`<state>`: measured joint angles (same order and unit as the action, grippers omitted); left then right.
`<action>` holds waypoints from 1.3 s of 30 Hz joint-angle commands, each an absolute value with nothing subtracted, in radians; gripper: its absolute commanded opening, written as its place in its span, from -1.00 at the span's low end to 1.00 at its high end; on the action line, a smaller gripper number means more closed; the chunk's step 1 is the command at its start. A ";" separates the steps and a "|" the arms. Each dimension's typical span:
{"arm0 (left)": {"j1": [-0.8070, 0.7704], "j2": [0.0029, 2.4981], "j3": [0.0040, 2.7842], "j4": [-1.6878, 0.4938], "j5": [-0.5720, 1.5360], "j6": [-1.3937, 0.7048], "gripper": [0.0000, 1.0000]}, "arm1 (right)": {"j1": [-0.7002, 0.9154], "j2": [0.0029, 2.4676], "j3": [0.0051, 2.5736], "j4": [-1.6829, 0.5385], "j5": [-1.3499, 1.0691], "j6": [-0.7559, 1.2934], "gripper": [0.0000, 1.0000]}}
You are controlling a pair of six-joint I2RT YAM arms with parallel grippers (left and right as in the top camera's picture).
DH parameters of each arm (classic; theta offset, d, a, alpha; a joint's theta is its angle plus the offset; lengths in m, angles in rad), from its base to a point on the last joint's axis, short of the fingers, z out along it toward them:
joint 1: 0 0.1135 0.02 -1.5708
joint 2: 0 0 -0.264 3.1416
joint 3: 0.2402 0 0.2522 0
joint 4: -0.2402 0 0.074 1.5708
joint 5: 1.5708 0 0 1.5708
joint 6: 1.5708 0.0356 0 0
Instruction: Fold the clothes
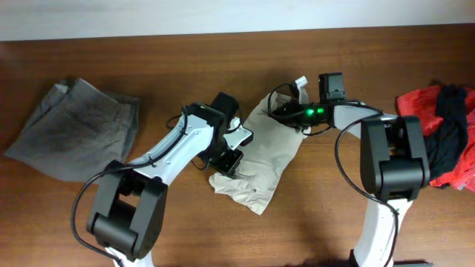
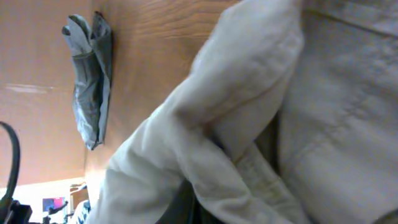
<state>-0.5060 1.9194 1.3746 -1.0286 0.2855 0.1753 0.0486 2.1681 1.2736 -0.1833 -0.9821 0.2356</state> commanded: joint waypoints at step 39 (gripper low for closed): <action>-0.515 1.870 1.155 -0.899 0.420 0.278 -0.70 | 0.200 2.100 1.267 -0.332 -0.793 0.284 -0.82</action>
